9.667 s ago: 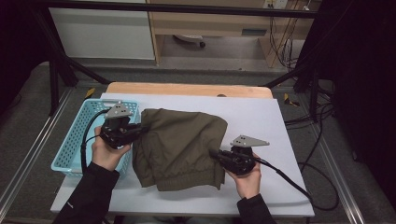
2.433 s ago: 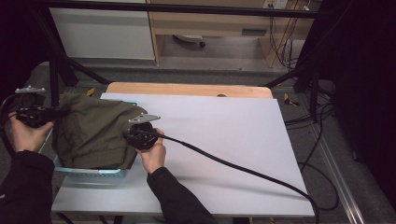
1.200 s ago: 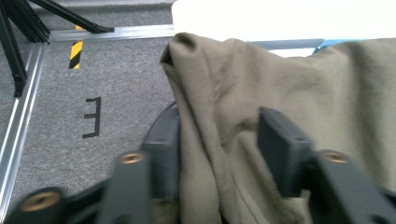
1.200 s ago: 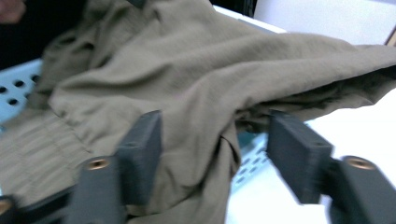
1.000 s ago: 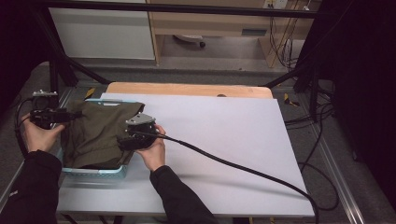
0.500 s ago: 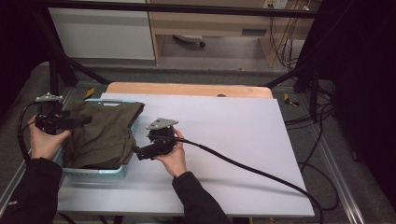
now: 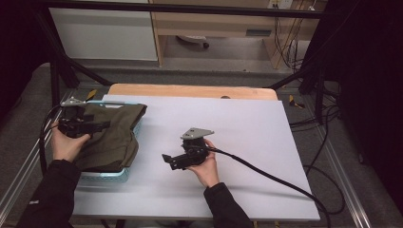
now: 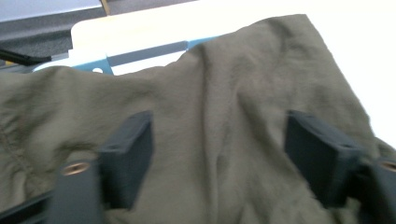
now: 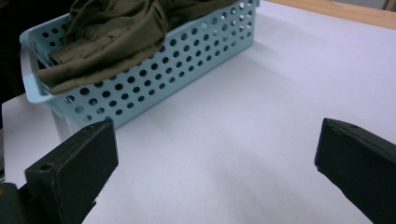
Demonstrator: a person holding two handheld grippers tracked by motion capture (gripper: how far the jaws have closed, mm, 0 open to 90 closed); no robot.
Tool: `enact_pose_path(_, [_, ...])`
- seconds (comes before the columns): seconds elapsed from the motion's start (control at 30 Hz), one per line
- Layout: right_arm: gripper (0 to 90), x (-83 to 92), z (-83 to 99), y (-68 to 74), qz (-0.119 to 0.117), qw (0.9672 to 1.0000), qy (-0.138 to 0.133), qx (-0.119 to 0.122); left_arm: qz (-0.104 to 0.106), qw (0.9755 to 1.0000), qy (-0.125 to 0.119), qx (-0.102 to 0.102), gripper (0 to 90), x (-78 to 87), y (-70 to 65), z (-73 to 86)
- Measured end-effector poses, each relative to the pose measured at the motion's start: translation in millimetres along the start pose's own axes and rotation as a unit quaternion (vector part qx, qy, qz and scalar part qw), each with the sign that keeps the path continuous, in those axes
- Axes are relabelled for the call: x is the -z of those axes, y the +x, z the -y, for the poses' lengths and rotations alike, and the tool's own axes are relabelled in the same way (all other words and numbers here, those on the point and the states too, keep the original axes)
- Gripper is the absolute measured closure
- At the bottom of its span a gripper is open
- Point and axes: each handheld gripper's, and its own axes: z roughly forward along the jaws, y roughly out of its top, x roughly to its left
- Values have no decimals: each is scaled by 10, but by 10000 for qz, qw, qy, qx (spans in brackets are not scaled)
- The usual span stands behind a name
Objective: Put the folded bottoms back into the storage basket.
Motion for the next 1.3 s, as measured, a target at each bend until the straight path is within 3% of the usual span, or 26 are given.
enact_pose_path(0.17, [1, 188, 116, -134, 53, 10000, -14, -73, -148, 9994, 311, 80, 424, -147, 90, 45])
enact_pose_path(0.3, [1, 313, 189, -229, 130, 9999, 37, -72, -178, 9989, 326, 283, 552, -230, 166, 125])
enact_pose_path(0.47, [1, 457, 286, -323, 248, 9996, 66, -77, -163, 9984, 405, 349, 662, -313, 174, 181])
enact_pose_path(0.63, [1, 574, 409, -420, 324, 9992, 96, -212, 37, 9994, 88, 341, 701, -320, 53, 118])
enact_pose_path(0.87, [1, 725, 499, -514, 395, 9988, 96, -281, 52, 9995, 90, 305, 818, -423, -95, 9])
enact_pose_path(1.3, [4, 1033, 722, -663, 519, 9979, -20, -375, 111, 9987, 473, 162, 847, -781, -228, 89])
